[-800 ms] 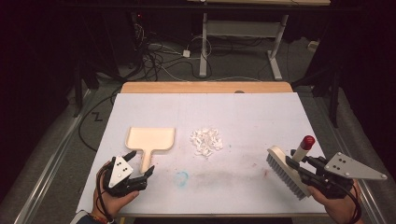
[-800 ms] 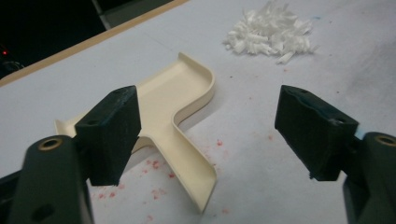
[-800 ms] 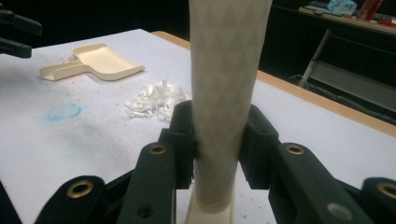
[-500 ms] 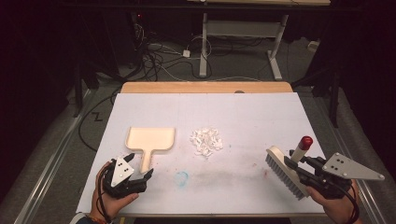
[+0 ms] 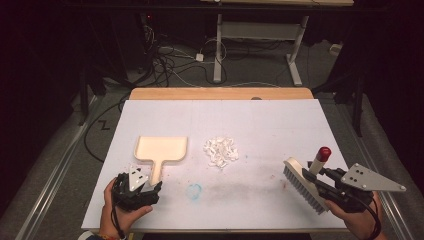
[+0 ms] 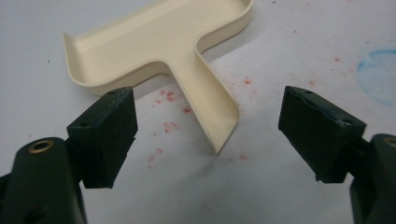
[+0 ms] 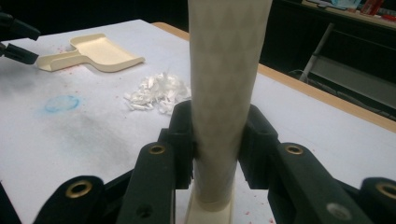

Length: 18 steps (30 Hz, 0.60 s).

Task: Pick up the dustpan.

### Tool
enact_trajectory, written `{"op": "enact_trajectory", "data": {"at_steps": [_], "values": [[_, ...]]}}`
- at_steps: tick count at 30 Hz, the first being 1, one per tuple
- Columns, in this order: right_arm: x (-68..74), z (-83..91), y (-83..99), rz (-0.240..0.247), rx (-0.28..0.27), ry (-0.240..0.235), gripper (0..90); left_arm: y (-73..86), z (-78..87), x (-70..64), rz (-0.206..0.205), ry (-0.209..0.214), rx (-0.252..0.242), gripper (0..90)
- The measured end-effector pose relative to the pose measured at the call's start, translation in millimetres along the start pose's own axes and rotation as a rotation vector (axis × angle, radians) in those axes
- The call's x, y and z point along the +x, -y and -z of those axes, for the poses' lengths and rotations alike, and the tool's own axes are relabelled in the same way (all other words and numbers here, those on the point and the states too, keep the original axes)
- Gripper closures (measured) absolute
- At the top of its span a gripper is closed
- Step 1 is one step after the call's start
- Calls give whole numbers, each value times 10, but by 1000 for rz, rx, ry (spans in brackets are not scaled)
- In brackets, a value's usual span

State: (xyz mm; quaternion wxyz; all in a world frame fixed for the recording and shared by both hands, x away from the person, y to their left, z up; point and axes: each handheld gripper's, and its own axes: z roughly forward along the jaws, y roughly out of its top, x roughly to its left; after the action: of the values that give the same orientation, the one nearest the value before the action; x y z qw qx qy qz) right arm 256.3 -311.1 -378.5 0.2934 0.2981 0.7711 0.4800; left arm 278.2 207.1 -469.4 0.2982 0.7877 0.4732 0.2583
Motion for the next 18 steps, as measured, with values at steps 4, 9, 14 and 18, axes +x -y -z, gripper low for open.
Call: {"op": "enact_trajectory", "data": {"at_steps": [4,9,14,18], "values": [[-16,-37,10,-15,8,12,702,-143,-206,20,61,22,71,211],[-6,-77,26,-21,35,14,702,-313,-508,68,132,-18,172,268],[-8,-71,43,-30,12,34,702,-341,-566,135,178,44,164,327],[-20,-61,57,-31,9,28,701,-345,-568,144,169,58,163,436]]}}
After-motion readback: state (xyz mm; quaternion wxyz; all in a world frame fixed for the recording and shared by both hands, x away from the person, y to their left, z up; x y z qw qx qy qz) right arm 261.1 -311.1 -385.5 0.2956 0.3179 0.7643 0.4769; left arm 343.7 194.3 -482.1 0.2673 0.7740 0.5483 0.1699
